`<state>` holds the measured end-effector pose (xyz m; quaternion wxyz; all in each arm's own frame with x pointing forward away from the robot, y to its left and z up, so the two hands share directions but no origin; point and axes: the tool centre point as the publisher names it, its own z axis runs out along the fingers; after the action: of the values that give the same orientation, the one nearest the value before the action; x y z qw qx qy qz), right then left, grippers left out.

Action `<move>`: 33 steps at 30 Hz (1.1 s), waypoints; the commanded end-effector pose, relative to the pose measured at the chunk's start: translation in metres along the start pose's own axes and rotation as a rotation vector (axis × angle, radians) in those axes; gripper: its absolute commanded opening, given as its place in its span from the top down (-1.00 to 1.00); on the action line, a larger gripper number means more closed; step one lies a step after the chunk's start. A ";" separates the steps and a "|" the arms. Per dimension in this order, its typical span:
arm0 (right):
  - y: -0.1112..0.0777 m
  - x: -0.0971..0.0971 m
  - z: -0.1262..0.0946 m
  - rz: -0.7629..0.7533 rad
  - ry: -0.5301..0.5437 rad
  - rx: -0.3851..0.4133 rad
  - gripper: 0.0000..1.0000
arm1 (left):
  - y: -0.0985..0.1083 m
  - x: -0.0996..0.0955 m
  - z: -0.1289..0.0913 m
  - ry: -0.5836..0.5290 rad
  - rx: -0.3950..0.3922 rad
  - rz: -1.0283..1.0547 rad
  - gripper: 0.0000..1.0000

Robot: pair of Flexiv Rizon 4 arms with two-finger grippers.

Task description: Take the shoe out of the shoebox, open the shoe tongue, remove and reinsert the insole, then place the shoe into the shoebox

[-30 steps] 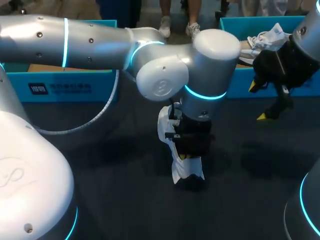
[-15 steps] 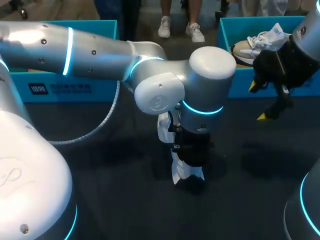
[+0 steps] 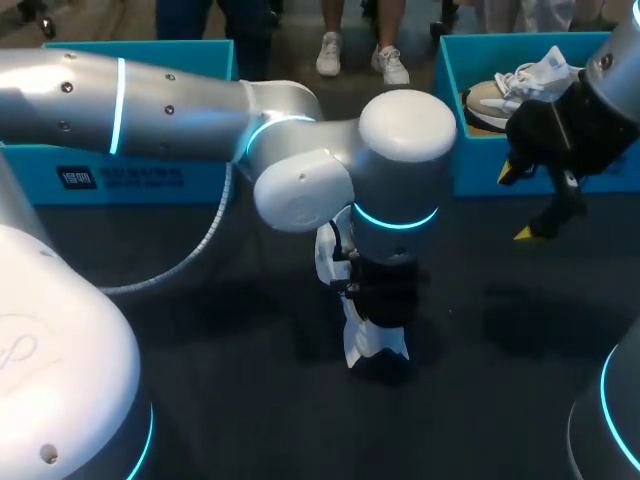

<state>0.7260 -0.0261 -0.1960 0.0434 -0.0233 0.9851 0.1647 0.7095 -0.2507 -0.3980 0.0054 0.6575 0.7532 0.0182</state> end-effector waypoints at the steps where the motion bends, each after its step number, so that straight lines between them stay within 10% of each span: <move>1: 0.000 0.000 0.001 0.000 0.000 0.001 -1.00 | -0.002 -0.005 0.012 -0.013 -0.055 -0.011 1.00; 22: 0.000 0.000 0.001 0.000 0.000 0.001 -1.00 | 0.035 0.009 -0.040 -0.062 -0.253 -0.128 1.00; 28: 0.000 0.000 0.001 0.000 0.000 0.001 -1.00 | 0.040 0.010 -0.036 -0.052 -0.241 -0.148 -0.42; 29: 0.000 0.000 0.001 0.000 0.000 0.001 -1.00 | 0.040 0.010 -0.036 -0.052 -0.241 -0.148 -0.42; 30: 0.000 0.000 0.001 0.000 0.000 0.001 -1.00 | 0.041 0.011 -0.034 -0.047 -0.233 -0.157 -0.98; 33: 0.000 0.000 0.001 0.000 0.000 0.001 -1.00 | 0.044 0.011 -0.032 -0.042 -0.225 -0.161 -1.00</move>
<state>0.7260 -0.0261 -0.1960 0.0435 -0.0234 0.9851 0.1646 0.7458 -0.2341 -0.3613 0.1008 0.5886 0.7968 0.0924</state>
